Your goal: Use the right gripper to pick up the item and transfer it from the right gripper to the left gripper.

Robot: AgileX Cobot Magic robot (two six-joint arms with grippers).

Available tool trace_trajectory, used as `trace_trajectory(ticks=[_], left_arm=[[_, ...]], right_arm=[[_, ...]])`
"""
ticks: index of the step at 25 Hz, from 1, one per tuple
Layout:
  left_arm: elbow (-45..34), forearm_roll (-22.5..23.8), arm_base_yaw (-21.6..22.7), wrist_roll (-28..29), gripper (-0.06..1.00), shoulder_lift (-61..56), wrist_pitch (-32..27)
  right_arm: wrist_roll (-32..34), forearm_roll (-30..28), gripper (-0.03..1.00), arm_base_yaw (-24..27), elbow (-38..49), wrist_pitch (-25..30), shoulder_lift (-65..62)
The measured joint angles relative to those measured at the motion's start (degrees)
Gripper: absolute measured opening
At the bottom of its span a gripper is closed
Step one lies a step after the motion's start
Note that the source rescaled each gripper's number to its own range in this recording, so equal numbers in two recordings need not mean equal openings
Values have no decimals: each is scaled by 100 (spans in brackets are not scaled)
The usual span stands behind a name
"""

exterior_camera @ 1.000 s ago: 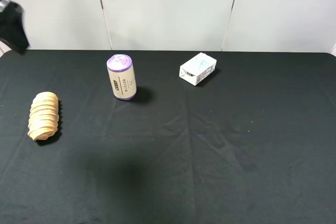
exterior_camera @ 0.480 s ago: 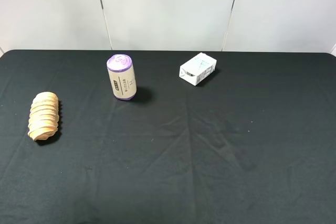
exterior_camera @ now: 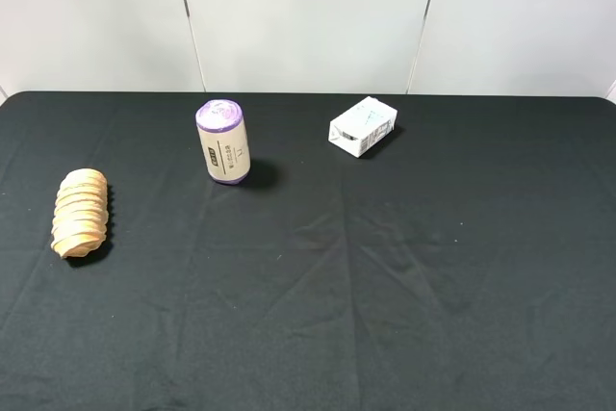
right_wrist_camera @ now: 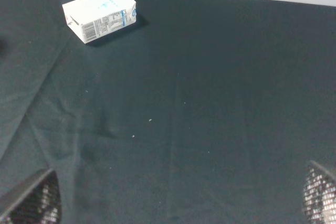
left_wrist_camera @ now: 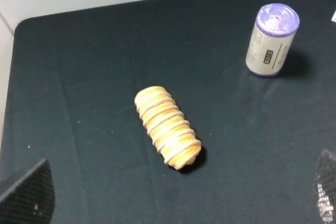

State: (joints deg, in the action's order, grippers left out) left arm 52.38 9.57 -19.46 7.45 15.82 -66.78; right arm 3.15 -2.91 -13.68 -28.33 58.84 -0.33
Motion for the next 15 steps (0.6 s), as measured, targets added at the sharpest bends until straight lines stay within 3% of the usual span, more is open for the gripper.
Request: trace_trajectory(ticks=[7, 15], left_arm=[[-1183, -7, 0, -15, 99, -1525, 0], [-1949, -79, 0, -29, 99, -1612, 338]], right_arm=[[0, 0, 100, 0, 0, 0, 0], [0, 6, 100, 0, 0, 0, 0]])
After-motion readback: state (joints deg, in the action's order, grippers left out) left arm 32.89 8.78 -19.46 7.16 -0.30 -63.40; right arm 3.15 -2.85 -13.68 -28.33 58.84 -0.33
